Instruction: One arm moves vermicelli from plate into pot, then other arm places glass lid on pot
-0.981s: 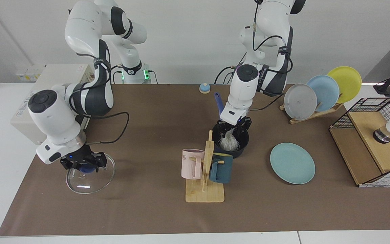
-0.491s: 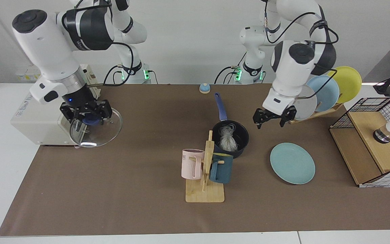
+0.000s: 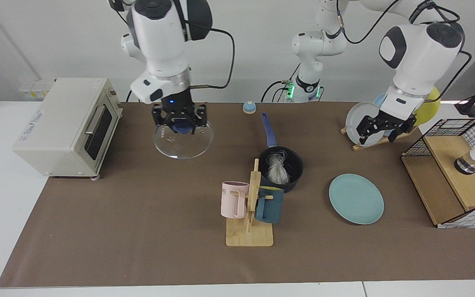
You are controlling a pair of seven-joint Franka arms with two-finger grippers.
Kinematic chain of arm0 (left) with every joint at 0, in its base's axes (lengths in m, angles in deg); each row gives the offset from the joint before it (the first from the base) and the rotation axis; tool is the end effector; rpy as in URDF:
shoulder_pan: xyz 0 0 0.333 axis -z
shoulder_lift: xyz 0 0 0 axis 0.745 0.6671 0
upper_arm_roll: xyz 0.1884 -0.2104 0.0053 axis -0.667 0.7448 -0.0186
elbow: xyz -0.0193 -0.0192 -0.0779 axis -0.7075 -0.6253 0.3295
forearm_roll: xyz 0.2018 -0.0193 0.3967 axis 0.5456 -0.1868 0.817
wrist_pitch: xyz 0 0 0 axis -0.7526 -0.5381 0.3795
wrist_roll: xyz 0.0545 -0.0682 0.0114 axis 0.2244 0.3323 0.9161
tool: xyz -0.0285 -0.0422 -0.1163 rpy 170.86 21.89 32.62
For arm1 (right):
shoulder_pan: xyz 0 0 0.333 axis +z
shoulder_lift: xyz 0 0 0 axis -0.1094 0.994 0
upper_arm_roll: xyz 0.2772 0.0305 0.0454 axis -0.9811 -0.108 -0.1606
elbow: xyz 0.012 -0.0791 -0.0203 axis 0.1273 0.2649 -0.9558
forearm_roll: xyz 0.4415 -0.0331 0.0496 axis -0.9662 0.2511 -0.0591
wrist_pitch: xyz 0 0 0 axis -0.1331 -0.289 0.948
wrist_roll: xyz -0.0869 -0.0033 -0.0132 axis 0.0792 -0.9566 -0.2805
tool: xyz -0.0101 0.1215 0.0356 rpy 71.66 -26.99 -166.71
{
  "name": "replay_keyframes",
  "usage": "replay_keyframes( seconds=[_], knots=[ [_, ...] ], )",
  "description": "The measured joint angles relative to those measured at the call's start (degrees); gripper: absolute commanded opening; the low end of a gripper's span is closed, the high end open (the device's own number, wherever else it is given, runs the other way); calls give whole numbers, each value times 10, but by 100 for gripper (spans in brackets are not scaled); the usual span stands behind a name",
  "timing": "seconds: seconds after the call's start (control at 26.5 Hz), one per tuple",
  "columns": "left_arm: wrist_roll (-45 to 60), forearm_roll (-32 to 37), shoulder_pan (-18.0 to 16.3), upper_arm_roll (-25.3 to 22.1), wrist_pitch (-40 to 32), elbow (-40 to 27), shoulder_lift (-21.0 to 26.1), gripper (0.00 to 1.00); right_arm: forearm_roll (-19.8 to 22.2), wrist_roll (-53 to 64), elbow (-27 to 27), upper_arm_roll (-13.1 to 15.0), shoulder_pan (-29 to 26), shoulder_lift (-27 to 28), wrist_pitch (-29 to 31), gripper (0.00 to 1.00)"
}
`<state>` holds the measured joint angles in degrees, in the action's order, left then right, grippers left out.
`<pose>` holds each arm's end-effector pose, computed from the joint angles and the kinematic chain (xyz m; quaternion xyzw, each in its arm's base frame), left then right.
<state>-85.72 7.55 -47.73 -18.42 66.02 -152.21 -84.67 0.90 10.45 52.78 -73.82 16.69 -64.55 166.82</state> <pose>0.6455 -0.0116 0.5118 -0.9992 -0.0006 -0.0383 0.0092 0.6443 0.2545 0.5390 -0.9983 0.0478 -0.0297 0.0143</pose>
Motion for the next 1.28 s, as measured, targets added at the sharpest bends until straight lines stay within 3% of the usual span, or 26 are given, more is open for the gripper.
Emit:
replay_keyframes(
  seconds=[0.23,0.6,0.87,1.28],
  knots=[
    [0,0,1,3,-36,10,-26,100,2,-66,-28,-1,76,54,41,0],
    [1,0,6,6,-40,9,-25,100,2,-161,-121,4,186,207,135,0],
    [1,0,5,3,-43,9,-25,100,2,-166,-152,9,196,264,162,0],
    [-27,0,5,0,-57,9,-25,100,-3,-166,-160,4,194,286,173,0]
  ],
)
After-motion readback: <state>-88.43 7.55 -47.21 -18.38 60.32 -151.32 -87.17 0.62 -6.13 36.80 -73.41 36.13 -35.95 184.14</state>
